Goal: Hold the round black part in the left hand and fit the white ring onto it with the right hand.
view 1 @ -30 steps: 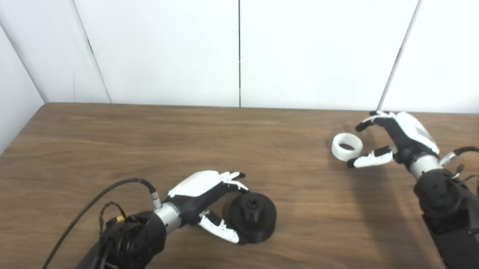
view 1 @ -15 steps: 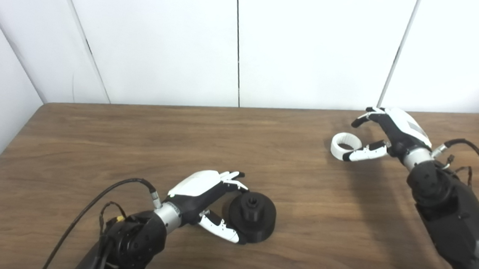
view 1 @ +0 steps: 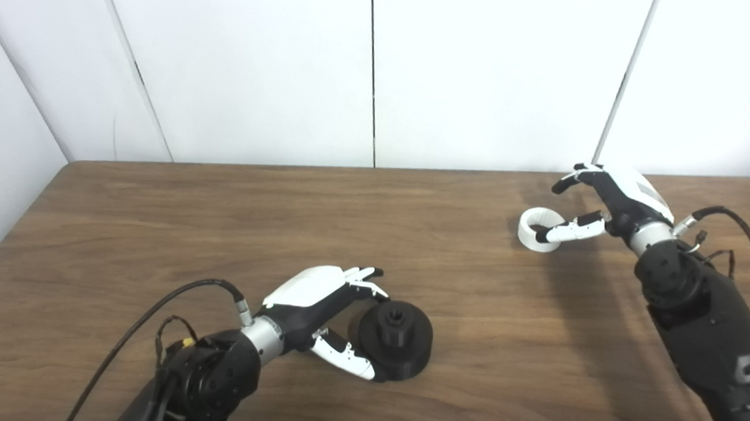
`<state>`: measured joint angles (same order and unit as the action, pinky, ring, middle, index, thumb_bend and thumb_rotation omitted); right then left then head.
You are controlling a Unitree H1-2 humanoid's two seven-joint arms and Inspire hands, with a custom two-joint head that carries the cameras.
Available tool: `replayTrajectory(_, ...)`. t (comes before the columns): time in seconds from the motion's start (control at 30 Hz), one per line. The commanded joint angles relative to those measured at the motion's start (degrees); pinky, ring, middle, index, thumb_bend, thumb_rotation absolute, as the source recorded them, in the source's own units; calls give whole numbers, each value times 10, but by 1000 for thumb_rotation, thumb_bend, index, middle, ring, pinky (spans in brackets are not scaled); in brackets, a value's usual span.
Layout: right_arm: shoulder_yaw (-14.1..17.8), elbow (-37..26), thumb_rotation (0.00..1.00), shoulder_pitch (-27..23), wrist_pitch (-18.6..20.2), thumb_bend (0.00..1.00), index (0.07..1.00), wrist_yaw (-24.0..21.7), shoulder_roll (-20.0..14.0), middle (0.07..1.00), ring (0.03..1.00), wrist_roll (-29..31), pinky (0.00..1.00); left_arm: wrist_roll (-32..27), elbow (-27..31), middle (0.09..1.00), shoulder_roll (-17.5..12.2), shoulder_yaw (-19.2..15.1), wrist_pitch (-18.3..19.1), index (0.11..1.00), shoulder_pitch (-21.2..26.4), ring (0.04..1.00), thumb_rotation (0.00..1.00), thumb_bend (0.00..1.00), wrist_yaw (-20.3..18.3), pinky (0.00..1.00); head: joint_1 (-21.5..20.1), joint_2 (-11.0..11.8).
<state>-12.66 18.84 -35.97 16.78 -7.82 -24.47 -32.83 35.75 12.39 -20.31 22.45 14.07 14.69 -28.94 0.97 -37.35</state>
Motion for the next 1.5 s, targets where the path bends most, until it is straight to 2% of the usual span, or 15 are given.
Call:
replayTrajectory(0.0,1,0,280,-42,-22,880,707,12,-2,934,995,-1,956,-6,-4,1000,-5,2,1,767,6,1000,408,1000,-9,939,1,-1)
replayTrajectory(0.37,-3,40,286,-55,-27,893,702,11,3,919,982,5,929,-8,-5,1000,-4,-1,3,771,9,1000,399,1000,-12,944,0,2)
replayTrajectory(0.93,-14,45,281,-49,-22,890,705,4,10,921,991,6,926,-6,-2,1000,-3,0,6,767,13,1000,399,1000,-14,931,1,1)
replayTrajectory(1.47,-23,61,270,-45,-35,885,702,8,12,920,991,7,925,-2,2,1000,-2,2,10,767,15,1000,404,1000,-16,954,2,-1)
